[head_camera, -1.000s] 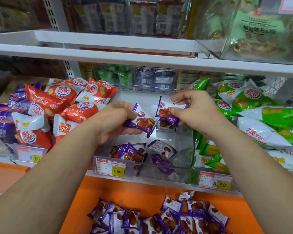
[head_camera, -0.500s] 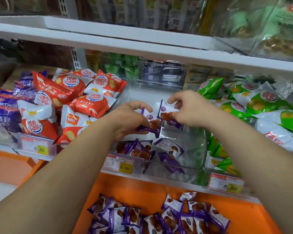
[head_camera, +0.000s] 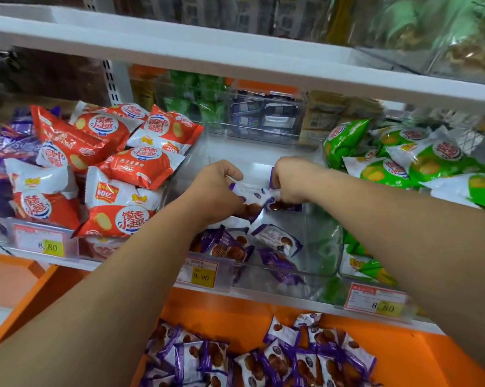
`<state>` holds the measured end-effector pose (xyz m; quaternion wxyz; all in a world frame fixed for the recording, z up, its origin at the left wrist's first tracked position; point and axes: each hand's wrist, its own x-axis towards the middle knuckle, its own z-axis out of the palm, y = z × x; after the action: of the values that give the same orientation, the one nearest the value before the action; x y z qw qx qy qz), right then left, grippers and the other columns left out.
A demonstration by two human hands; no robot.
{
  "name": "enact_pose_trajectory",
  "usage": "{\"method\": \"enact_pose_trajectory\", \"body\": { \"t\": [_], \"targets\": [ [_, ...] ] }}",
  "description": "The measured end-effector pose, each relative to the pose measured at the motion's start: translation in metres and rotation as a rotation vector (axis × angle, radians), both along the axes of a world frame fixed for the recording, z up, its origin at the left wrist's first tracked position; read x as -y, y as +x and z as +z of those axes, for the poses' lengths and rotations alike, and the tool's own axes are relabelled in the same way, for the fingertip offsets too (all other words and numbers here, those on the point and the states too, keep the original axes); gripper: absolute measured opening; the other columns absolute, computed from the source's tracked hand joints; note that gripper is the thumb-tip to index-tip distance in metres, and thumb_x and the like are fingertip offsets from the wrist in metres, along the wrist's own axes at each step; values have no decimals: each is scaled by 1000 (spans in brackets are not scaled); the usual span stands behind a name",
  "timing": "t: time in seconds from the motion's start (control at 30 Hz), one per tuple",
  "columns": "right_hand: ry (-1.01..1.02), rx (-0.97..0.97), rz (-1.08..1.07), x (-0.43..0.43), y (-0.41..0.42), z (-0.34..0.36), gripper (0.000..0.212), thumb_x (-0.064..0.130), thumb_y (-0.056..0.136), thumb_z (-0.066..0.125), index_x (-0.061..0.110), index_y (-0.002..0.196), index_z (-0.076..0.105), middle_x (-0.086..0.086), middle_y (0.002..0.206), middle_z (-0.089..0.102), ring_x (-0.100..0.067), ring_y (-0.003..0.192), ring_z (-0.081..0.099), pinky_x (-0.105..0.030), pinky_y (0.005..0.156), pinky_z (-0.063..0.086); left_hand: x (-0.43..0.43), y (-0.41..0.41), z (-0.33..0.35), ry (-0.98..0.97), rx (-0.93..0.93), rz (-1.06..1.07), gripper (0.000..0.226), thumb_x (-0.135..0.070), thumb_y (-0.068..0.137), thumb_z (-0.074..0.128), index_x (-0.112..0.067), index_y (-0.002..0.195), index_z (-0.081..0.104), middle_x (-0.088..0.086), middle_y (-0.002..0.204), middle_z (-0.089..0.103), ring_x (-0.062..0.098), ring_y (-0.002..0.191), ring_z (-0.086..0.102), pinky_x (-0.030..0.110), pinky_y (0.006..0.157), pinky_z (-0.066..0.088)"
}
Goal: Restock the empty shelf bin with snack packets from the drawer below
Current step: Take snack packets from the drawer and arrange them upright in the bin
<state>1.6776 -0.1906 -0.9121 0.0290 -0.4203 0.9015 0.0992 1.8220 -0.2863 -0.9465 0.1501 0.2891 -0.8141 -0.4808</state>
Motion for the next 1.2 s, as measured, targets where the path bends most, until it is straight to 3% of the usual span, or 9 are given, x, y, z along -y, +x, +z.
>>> {"method": "enact_pose_trajectory", "body": {
  "t": [0.1, 0.2, 0.3, 0.5, 0.67, 0.83, 0.93, 1.07, 1.2],
  "targets": [
    [35, -39, -9, -2, -1, -5, 28, 4, 84, 66, 12, 71, 43, -8, 76, 49, -22, 61, 50, -33, 63, 49, -2, -8, -7, -39, 29, -23, 50, -3, 75, 86, -23, 113, 62, -2, 89, 57, 12, 71, 55, 22, 59, 47],
    [55, -108, 17, -4, 3, -3, 29, 3, 85, 65, 15, 71, 42, -4, 76, 46, -21, 64, 49, -32, 64, 46, -4, -21, -16, -152, 76, -38, 32, -9, 73, 88, -26, 93, 69, 0, 84, 64, 21, 73, 62, 29, 66, 57],
    [45, -194, 61, -8, 2, 2, 28, 1, 86, 61, 15, 71, 42, -2, 76, 43, -20, 64, 44, -32, 65, 43, -8, -33, -18, -203, 124, -72, 31, -13, 74, 88, -28, 93, 70, -6, 78, 60, 18, 71, 58, 25, 65, 51],
    [15, -142, 118, -11, -4, 8, 19, 12, 84, 72, 22, 98, 67, 1, 83, 52, -24, 76, 57, -29, 66, 45, -12, -53, -14, -153, 103, -156, 31, -5, 72, 89, -18, 94, 72, -4, 72, 58, 14, 61, 54, 23, 54, 50],
    [32, -102, 207, -32, -5, 20, 12, 27, 85, 76, 34, 94, 72, 6, 96, 65, -23, 88, 63, -30, 68, 48, -5, -57, -25, -44, 77, -138, 31, 0, 68, 90, -14, 90, 74, 13, 90, 74, 20, 71, 63, 37, 70, 62],
    [-7, -68, 204, -39, -7, 15, 18, 18, 86, 71, 29, 99, 74, 0, 98, 69, -29, 89, 67, -38, 81, 60, -5, -56, -24, -49, 65, -169, 30, 0, 71, 89, -11, 95, 75, -8, 58, 53, 1, 42, 44, 13, 45, 41],
    [-46, -87, 222, -40, -9, 21, 11, 17, 87, 71, 26, 92, 73, 1, 90, 68, -27, 87, 66, -32, 77, 56, -10, -58, -26, -104, 81, -161, 30, -3, 70, 91, -10, 94, 75, -7, 64, 53, 1, 45, 45, 11, 44, 37],
    [-124, -114, 206, -47, -9, 27, 11, 16, 86, 71, 27, 84, 70, 2, 84, 65, -25, 82, 64, -32, 68, 54, -13, -68, -25, -127, 94, -183, 33, -8, 67, 94, -10, 94, 75, -1, 71, 55, 15, 61, 49, 24, 59, 47],
    [-163, -73, 197, -51, -12, 34, 9, 16, 86, 70, 24, 88, 74, 1, 86, 68, -24, 82, 65, -34, 73, 58, -17, -71, -26, -133, 98, -170, 36, -15, 65, 96, -11, 90, 71, 6, 76, 64, 18, 64, 56, 32, 63, 53]
  ]
}}
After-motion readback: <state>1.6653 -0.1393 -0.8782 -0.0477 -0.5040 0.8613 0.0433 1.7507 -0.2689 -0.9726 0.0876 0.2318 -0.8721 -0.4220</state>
